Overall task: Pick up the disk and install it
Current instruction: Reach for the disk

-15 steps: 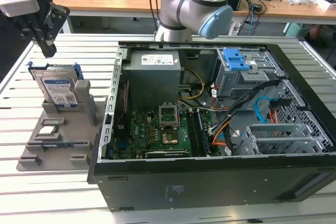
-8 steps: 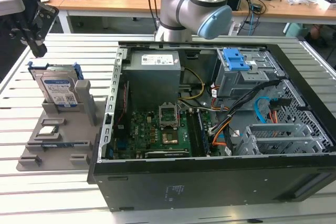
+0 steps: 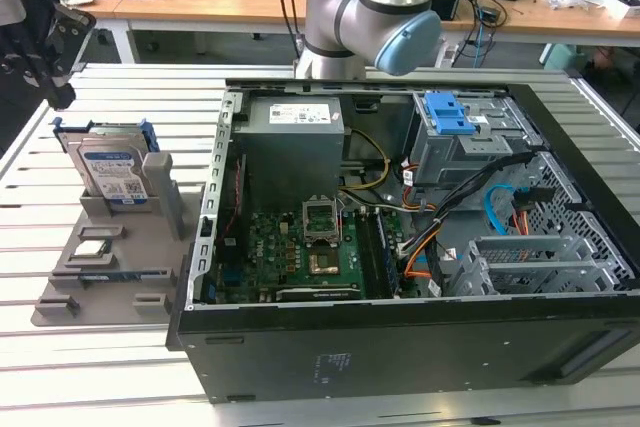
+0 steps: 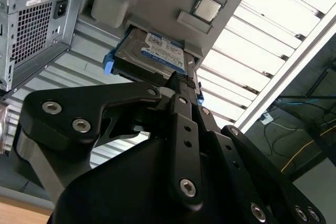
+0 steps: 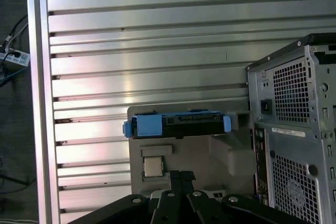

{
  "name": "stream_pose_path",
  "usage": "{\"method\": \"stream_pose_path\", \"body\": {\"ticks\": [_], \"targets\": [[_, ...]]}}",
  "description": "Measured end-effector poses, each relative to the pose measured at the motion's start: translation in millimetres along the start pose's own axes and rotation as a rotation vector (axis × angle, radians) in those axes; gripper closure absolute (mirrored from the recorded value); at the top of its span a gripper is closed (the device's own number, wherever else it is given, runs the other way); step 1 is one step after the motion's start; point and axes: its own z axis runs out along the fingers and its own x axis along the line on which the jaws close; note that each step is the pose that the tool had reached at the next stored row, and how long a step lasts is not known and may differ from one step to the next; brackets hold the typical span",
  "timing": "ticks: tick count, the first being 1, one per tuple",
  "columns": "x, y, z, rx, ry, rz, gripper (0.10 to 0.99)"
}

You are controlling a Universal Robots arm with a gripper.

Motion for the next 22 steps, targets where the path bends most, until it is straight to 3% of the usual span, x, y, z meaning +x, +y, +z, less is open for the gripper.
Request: {"method": "stream_pose_path", "body": {"ticks": [18, 22], "targets": [[42.2, -3.1, -1.1, 0.0, 0.0, 0.0, 0.98], [48.3, -3.6, -1.2, 0.0, -0.0001, 0.0, 0.98]]}}
